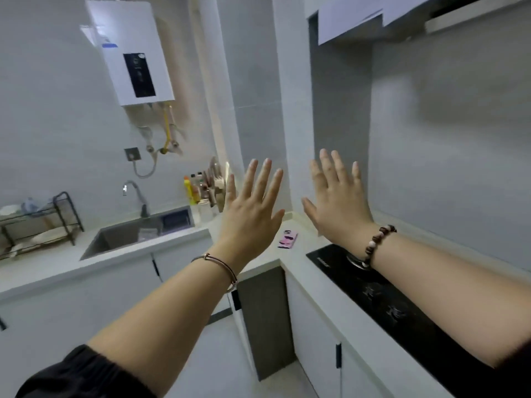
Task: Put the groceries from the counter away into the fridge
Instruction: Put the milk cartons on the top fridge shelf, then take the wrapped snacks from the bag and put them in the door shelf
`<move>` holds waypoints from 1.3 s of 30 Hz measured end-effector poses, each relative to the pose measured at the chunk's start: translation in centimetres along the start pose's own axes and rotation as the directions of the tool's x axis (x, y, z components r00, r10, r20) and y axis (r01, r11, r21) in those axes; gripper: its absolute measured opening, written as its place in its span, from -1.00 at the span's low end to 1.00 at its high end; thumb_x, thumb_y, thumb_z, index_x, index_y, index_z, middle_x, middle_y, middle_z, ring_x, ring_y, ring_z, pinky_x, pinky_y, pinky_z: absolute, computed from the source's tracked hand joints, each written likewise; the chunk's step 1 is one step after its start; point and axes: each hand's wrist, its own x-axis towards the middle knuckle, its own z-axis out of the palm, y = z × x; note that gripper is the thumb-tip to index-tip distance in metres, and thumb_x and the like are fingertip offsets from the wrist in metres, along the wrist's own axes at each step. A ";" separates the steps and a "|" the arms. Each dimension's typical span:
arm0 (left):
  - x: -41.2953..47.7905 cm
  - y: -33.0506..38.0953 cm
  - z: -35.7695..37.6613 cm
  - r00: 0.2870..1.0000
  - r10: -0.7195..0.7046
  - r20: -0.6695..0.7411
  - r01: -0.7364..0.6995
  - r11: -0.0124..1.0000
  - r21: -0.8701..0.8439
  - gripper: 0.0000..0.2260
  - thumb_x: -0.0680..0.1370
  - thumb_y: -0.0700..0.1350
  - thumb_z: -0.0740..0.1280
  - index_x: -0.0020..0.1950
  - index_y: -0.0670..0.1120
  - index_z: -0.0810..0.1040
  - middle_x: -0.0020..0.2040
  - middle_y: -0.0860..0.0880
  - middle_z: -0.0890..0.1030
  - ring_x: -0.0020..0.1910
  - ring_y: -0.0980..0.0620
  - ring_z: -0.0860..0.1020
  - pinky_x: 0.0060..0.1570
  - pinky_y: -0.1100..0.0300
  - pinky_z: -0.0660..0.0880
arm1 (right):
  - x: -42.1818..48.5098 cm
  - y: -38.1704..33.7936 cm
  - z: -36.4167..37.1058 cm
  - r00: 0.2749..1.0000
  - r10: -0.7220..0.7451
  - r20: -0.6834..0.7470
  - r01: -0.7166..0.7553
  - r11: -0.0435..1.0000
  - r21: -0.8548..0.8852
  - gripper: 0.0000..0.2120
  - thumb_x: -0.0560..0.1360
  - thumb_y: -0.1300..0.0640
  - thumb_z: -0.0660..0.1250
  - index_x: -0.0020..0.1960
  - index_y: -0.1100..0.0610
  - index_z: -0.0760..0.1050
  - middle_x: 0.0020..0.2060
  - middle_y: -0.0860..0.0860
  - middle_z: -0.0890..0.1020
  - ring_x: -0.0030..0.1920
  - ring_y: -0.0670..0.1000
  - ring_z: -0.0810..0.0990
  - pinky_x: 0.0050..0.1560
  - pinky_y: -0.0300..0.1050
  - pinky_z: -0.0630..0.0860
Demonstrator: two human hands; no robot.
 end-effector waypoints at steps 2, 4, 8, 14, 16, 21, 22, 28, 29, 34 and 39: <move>1.1 3.2 1.3 0.997 0.073 -0.030 -0.076 0.993 -0.091 -0.39 0.60 0.15 -0.01 0.50 0.01 -0.29 0.52 0.00 -0.25 0.49 -0.02 -0.31 0.42 -0.14 -0.33 | -1.8 2.9 0.3 0.997 0.073 0.039 -0.070 0.995 -0.073 -0.33 0.60 -0.17 -0.04 0.54 0.16 -0.18 0.53 0.15 -0.13 0.52 0.15 -0.18 0.45 0.21 -0.17; 1.8 6.4 2.4 0.989 0.144 -0.031 -0.148 0.973 -0.179 -0.40 0.59 0.15 -0.02 0.53 0.01 -0.21 0.55 -0.03 -0.18 0.50 -0.04 -0.27 0.42 -0.15 -0.28 | -3.9 5.4 0.4 0.986 0.154 0.068 -0.144 0.981 -0.134 -0.33 0.59 -0.17 -0.03 0.54 0.16 -0.17 0.53 0.15 -0.11 0.52 0.15 -0.16 0.45 0.22 -0.16; 2.0 12.5 4.2 0.965 0.256 -0.049 -0.258 0.907 -0.334 -0.42 0.59 0.15 -0.05 0.55 -0.02 -0.11 0.56 -0.06 -0.09 0.53 -0.08 -0.18 0.45 -0.20 -0.18 | -8.7 9.2 0.4 0.945 0.306 0.117 -0.278 0.938 -0.208 -0.34 0.60 -0.15 -0.01 0.54 0.16 -0.15 0.53 0.14 -0.11 0.52 0.14 -0.18 0.45 0.19 -0.18; 1.0 21.8 5.4 0.904 0.418 -0.095 -0.404 0.759 -0.511 -0.41 0.58 0.12 0.05 0.55 -0.04 -0.03 0.56 -0.09 -0.01 0.54 -0.13 -0.09 0.42 -0.22 -0.12 | -17.3 13.0 -0.7 0.844 0.516 0.146 -0.451 0.831 -0.326 -0.35 0.60 -0.14 -0.01 0.54 0.16 -0.14 0.53 0.12 -0.13 0.52 0.11 -0.20 0.46 0.15 -0.20; 0.4 24.7 5.5 0.871 0.477 -0.119 -0.459 0.702 -0.545 -0.40 0.58 0.12 0.08 0.55 -0.05 0.01 0.56 -0.11 0.02 0.53 -0.14 -0.05 0.41 -0.25 -0.04 | -20.4 14.0 -1.3 0.808 0.571 0.148 -0.491 0.790 -0.367 -0.35 0.60 -0.14 0.00 0.54 0.16 -0.12 0.53 0.12 -0.12 0.52 0.11 -0.19 0.47 0.14 -0.19; -1.7 31.3 5.2 0.789 0.587 -0.181 -0.558 0.561 -0.612 -0.40 0.58 0.10 0.14 0.54 -0.08 0.05 0.55 -0.13 0.05 0.53 -0.17 0.00 0.38 -0.26 0.07 | -27.4 16.2 -2.4 0.716 0.687 0.128 -0.580 0.687 -0.438 -0.36 0.56 -0.10 0.13 0.52 0.17 0.06 0.52 0.16 0.04 0.52 0.14 -0.05 0.48 0.15 -0.09; -2.2 32.4 5.1 0.775 0.605 -0.185 -0.569 0.538 -0.622 -0.41 0.58 0.10 0.14 0.54 -0.08 0.06 0.55 -0.14 0.06 0.52 -0.17 0.01 0.38 -0.26 0.08 | -28.4 16.7 -2.6 0.701 0.703 0.117 -0.600 0.671 -0.436 -0.37 0.55 -0.09 0.17 0.51 0.18 0.10 0.51 0.16 0.08 0.52 0.15 -0.01 0.47 0.15 -0.07; -3.1 38.6 6.1 0.717 0.681 -0.149 -0.577 0.461 -0.674 -0.44 0.57 0.11 0.03 0.53 -0.08 0.11 0.54 -0.15 0.09 0.52 -0.18 0.06 0.37 -0.26 0.14 | -33.1 20.7 -3.0 0.646 0.759 0.085 -0.660 0.611 -0.437 -0.39 0.57 -0.08 0.15 0.51 0.17 0.09 0.52 0.15 0.09 0.52 0.15 0.01 0.47 0.10 -0.05; -3.0 39.7 6.6 0.714 0.686 -0.142 -0.571 0.453 -0.685 -0.44 0.58 0.10 0.05 0.54 -0.07 0.08 0.55 -0.14 0.06 0.52 -0.17 0.03 0.39 -0.25 0.12 | -33.8 21.6 -2.7 0.643 0.761 0.085 -0.662 0.608 -0.439 -0.39 0.56 -0.07 0.16 0.51 0.18 0.11 0.51 0.15 0.10 0.52 0.15 0.02 0.47 0.08 -0.04; -2.0 45.4 9.3 0.697 0.715 -0.063 -0.515 0.437 -0.738 -0.41 0.61 0.10 0.06 0.56 -0.04 -0.08 0.56 -0.09 -0.09 0.53 -0.11 -0.10 0.44 -0.15 -0.03 | -36.0 27.6 0.5 0.602 0.786 0.142 -0.683 0.598 -0.420 -0.38 0.55 -0.06 0.19 0.50 0.18 0.12 0.51 0.16 0.13 0.51 0.15 0.06 0.46 0.08 0.01; 0.5 51.0 12.6 0.681 0.732 0.028 -0.469 0.464 -0.751 -0.40 0.61 0.11 0.06 0.55 -0.02 -0.14 0.56 -0.08 -0.13 0.53 -0.10 -0.13 0.45 -0.12 -0.06 | -36.5 34.2 4.3 0.561 0.803 0.200 -0.716 0.592 -0.370 -0.40 0.53 -0.02 0.24 0.47 0.20 0.19 0.49 0.18 0.18 0.49 0.18 0.12 0.44 0.14 0.12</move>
